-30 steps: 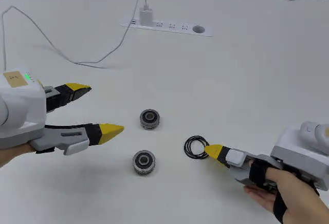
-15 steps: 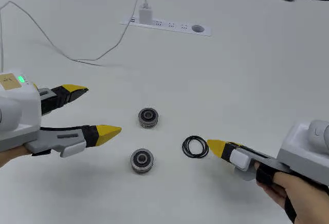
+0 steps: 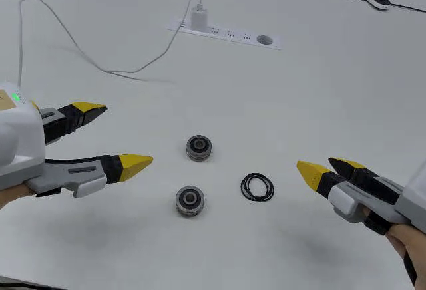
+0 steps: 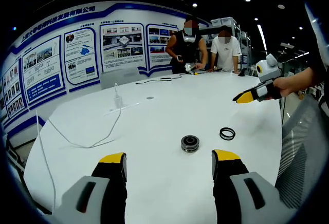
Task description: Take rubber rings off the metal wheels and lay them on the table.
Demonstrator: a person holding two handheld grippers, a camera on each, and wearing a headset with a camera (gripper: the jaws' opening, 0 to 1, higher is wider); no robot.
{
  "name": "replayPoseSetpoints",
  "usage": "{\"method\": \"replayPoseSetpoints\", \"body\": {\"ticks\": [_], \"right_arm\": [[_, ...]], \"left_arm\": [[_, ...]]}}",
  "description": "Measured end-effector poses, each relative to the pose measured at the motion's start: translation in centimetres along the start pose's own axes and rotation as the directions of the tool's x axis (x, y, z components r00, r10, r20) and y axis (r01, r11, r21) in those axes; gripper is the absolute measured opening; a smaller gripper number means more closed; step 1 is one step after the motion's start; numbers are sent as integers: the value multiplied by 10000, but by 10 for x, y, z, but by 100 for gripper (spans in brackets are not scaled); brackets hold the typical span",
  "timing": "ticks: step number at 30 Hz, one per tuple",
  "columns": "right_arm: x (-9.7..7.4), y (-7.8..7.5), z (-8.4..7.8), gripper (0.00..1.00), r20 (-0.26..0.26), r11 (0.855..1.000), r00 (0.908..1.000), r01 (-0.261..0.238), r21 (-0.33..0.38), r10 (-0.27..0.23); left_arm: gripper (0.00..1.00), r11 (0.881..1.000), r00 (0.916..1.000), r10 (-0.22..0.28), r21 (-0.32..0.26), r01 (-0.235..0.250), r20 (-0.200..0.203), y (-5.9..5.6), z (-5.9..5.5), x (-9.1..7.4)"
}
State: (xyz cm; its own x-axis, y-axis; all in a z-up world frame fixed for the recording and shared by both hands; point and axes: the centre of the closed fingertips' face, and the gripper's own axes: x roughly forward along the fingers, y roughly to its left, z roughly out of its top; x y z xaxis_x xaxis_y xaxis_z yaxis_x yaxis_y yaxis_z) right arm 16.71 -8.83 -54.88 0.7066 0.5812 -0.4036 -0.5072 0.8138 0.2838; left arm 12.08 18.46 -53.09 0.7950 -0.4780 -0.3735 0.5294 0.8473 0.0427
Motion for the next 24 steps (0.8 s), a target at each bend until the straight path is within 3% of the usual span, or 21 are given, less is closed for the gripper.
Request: {"method": "replayPoseSetpoints", "body": {"ticks": [5, 9, 14, 18, 24], "right_arm": [[-9, -4, 0, 45, -126, 9977, 9995, 272, -616, -280], [-14, 0, -2, 48, -191, 9923, 9994, 272, -1204, -297], [-18, 4, -7, 53, -364, 9889, 9988, 277, -1462, -333], [-20, 2, -8, 56, -341, 9880, 9986, 360, -1501, -416], [-21, -1, -13, 59, -615, 9812, 9965, 450, -1874, -575]], "left_arm": [[70, 9987, 9987, 404, -321, -394, 312, 9, 0, -10], [71, 9980, 9981, 483, -423, -467, 391, 9, -4, -17], [72, 9967, 9974, 613, -547, -593, 373, 13, -11, -25], [72, 9944, 9951, 813, -715, -772, 556, 18, -11, -31], [74, 9946, 9953, 736, -779, -686, 635, 11, -12, -31]]}}
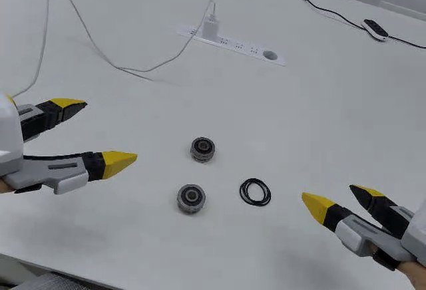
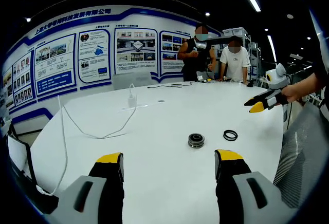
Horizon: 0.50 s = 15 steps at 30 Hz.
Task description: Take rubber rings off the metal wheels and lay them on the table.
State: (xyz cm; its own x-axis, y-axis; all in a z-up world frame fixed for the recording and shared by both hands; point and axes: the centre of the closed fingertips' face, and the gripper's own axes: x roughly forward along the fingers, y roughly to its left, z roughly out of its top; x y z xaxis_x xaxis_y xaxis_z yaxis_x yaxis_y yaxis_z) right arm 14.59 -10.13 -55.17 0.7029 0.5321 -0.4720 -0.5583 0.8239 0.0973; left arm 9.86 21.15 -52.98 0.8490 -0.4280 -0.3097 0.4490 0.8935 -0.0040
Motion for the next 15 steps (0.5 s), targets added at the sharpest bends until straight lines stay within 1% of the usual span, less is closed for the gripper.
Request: {"method": "replayPoseSetpoints", "body": {"ticks": [4, 9, 15], "right_arm": [[0, -2, 2, 62, 74, 9999, 9999, 119, -19, -119], [2, -2, 7, 64, 146, 9999, 9999, 78, -145, -76], [4, 0, 4, 66, 25, 9995, 10000, 46, -309, -45]], "left_arm": [[75, 10000, 10000, -50, 6, 50, -34, -3, -2, 3], [75, 9999, 9999, -120, -36, 120, 14, -6, -1, 5], [76, 9999, 9997, -160, 31, 161, -174, -6, -6, 4]]}}
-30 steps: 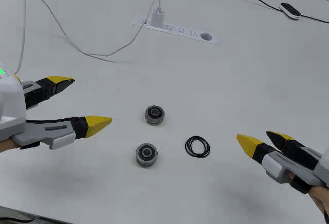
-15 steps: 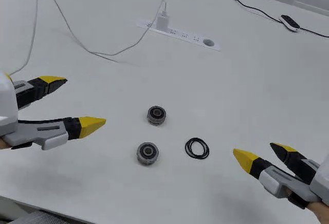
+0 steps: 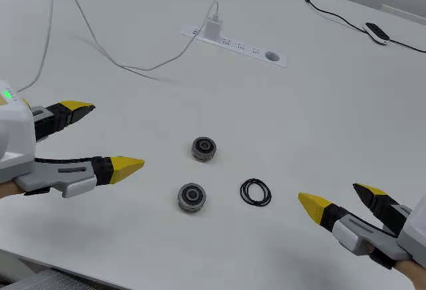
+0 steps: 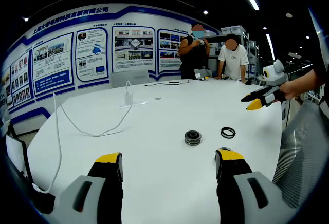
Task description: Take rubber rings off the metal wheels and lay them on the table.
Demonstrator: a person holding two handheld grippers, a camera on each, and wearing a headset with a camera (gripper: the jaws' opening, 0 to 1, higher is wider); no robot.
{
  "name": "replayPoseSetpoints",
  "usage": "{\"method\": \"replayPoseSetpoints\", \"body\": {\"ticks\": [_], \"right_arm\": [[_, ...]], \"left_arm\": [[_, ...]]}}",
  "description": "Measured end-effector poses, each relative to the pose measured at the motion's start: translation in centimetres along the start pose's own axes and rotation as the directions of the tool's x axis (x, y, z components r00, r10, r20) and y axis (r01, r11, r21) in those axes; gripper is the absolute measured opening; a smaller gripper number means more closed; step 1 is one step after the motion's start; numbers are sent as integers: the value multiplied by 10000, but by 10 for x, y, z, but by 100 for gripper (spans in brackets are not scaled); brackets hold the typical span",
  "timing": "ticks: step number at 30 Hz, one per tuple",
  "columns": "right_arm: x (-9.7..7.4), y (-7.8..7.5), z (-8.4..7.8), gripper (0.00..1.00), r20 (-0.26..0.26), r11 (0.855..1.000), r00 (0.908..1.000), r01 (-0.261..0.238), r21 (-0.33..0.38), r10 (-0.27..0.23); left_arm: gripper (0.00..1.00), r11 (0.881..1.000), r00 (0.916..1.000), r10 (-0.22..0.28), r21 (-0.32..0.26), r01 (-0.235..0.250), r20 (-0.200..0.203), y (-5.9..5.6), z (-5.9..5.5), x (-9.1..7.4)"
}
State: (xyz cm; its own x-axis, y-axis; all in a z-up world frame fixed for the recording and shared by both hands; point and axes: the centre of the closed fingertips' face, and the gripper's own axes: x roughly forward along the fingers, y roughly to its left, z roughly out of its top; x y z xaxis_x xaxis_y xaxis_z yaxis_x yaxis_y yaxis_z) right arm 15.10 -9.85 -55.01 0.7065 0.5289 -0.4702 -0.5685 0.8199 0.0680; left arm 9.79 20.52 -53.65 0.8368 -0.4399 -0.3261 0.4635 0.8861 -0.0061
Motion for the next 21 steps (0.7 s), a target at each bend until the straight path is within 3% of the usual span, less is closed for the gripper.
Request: {"method": "replayPoseSetpoints", "body": {"ticks": [11, 21], "right_arm": [[-2, -8, -6, 66, -147, 9997, 9998, 154, 214, -150], [-4, -10, -8, 66, -165, 9993, 9996, 231, 295, -226]], "left_arm": [[76, 9998, 9994, -181, -10, 180, -280, -5, -7, 6], [76, 9989, 9984, -470, 9, 471, -299, -12, -6, 13]]}}
